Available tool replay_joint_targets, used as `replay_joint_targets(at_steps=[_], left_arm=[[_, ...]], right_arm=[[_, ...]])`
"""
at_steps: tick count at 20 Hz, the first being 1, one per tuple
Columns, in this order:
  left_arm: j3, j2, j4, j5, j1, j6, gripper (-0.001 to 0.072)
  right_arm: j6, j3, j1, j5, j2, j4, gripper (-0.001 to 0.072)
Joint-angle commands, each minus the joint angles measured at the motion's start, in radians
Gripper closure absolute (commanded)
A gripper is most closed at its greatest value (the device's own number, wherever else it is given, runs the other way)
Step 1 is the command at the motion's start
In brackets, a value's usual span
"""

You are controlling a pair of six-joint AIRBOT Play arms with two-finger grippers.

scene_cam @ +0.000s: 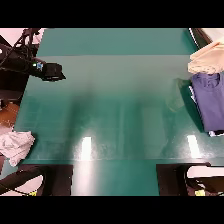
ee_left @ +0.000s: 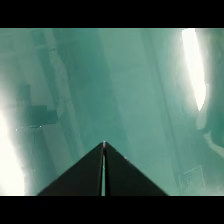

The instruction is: Fold the shirts.

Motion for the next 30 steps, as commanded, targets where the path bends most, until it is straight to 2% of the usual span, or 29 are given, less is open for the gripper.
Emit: replay_joint_targets(at_steps=[1,8,11,12,13,14,15,16,21,24,26,27,28,30], left_arm=[[0.000,0.001,-0.003,0.000,0.001,0.003,0.0684],[0.000,0.001,-0.003,0.000,0.001,0.011,0.0683],[0.000,0.001,-0.003,0.000,0.001,0.013,0.0684],[0.000,0.001,-0.003,0.000,0.001,0.027,0.0684],[0.000,0.001,-0.005,-0.002,0.001,0.038,0.0684],[0.000,0.001,-0.005,-0.004,0.001,0.037,0.0684],[0.000,0.001,-0.006,-0.005,0.001,0.038,0.0684],[0.000,0.001,-0.006,-0.005,0.001,0.039,0.0683],[0.000,0.001,-0.006,-0.007,0.001,0.064,0.0684],[0.000,0.001,-0.006,0.008,0.001,0.063,0.0683],[0.000,0.001,-0.007,0.002,0.001,0.062,0.0683],[0.000,0.001,-0.011,-0.019,0.001,0.062,0.0683],[0.000,0.001,-0.011,-0.023,0.001,0.062,0.0683],[0.000,0.001,-0.011,-0.013,0.001,0.062,0.0683]], right_arm=[[-0.001,-0.105,-0.056,0.043,0.104,-0.059,0.0695],[0.000,-0.391,-0.268,0.192,0.301,-0.061,0.0693],[0.008,-0.542,-0.345,0.239,0.394,-0.152,0.0690],[0.018,-0.600,-0.364,0.238,0.430,-0.196,0.0665],[0.018,-0.651,-0.379,0.236,0.459,-0.230,0.0514],[0.018,-0.700,-0.393,0.229,0.486,-0.257,0.0317],[0.018,-0.748,-0.409,0.217,0.510,-0.275,0.0181],[0.018,-0.788,-0.426,0.219,0.531,-0.276,0.0157],[0.033,-0.857,-0.484,0.215,0.618,-0.253,0.0158],[0.056,-0.858,-0.420,0.218,0.648,-0.014,0.0161],[0.055,-0.858,-0.276,0.243,0.670,0.134,0.0164],[0.055,-0.858,-0.181,0.249,0.678,0.166,0.0189],[0.055,-0.858,-0.086,0.248,0.684,0.173,0.0311],[0.055,-0.858,0.108,0.234,0.691,0.171,0.0612]])
